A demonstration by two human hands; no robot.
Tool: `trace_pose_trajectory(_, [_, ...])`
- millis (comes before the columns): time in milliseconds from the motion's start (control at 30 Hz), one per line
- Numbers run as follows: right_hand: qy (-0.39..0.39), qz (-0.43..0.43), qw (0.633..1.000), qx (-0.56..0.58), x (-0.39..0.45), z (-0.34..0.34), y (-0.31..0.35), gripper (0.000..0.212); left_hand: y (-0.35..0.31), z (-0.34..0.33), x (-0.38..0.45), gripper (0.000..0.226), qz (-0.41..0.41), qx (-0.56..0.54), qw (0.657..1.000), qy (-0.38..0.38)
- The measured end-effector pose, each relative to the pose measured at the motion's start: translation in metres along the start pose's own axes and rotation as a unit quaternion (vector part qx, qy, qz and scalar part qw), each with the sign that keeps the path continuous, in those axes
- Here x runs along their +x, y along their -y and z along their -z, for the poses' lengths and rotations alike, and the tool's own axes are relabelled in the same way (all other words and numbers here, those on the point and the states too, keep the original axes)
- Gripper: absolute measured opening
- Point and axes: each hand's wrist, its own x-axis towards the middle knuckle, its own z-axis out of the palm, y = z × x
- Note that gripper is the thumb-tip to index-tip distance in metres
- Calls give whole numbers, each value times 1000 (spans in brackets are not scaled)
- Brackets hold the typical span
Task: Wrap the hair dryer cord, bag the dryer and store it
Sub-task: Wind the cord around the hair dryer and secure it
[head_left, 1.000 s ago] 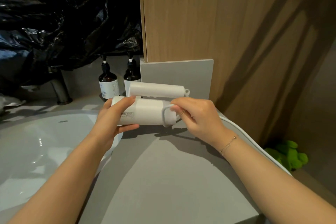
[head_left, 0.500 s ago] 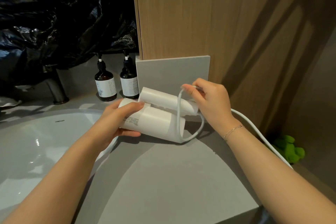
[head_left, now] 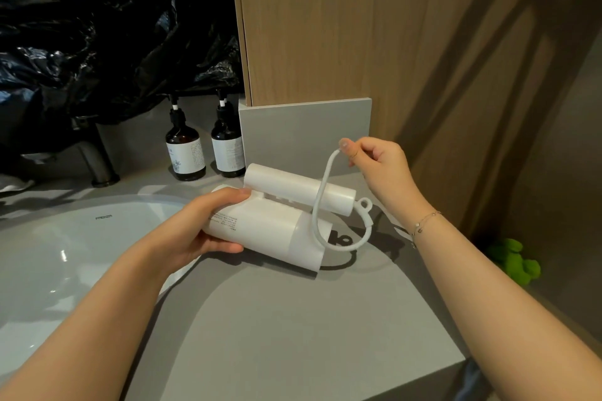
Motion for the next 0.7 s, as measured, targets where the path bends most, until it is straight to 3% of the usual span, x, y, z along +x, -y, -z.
trace_pose_trajectory(133, [-34, -36, 998, 39, 6, 0, -10, 46, -3, -1, -3, 37, 9, -33, 999, 18])
trace_pose_trajectory(267, [-67, -61, 994, 66, 9, -2, -21, 46, -3, -5, -4, 34, 3, -66, 998, 25])
trace_pose_trajectory(467, [-56, -87, 989, 108, 9, -7, -28, 43, -2, -11, -6, 36, -6, -131, 991, 11])
trace_pose_trajectory(700, [-26, -55, 998, 18, 2, -19, -24, 48, -2, -14, -1, 26, -12, -256, 966, -37])
